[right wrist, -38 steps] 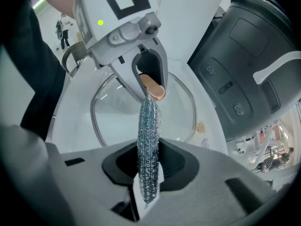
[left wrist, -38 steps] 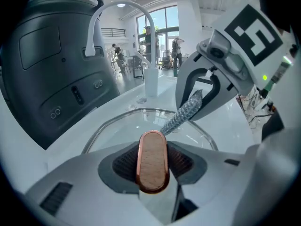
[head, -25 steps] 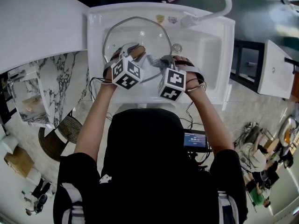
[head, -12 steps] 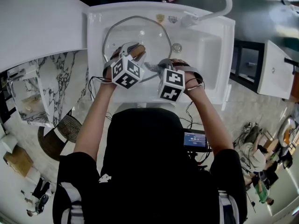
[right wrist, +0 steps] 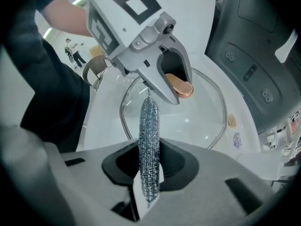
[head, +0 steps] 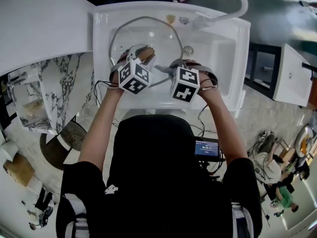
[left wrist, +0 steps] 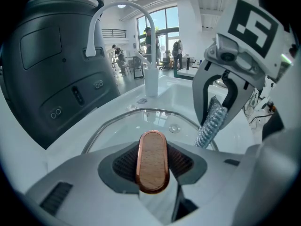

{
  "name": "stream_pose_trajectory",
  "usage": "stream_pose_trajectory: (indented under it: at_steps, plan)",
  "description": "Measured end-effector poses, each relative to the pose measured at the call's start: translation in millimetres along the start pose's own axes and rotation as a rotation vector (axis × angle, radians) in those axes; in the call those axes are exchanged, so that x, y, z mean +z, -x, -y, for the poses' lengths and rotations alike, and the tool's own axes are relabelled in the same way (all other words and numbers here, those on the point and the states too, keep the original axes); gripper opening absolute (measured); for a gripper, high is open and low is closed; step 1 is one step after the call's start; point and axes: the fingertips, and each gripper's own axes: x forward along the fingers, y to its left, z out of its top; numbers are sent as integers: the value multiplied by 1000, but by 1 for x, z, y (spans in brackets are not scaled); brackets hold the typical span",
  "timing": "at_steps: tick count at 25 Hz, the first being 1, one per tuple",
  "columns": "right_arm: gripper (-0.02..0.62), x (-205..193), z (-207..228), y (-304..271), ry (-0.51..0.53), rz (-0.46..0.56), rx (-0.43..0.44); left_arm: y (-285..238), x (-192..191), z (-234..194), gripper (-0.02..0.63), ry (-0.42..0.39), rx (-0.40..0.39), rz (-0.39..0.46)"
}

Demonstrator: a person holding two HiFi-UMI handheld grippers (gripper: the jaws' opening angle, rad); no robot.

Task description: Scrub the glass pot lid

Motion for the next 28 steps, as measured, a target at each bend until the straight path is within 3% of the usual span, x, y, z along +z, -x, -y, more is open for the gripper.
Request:
stream_pose_trajectory:
  at_steps: [10,28]
  plan:
    - [71,-2,16,3,-7,-11,9,0,0,-1,167,5,7,-2]
    - [71,-6,63,11,-48,0,-73,0,-1,-1,167,16,18,-1]
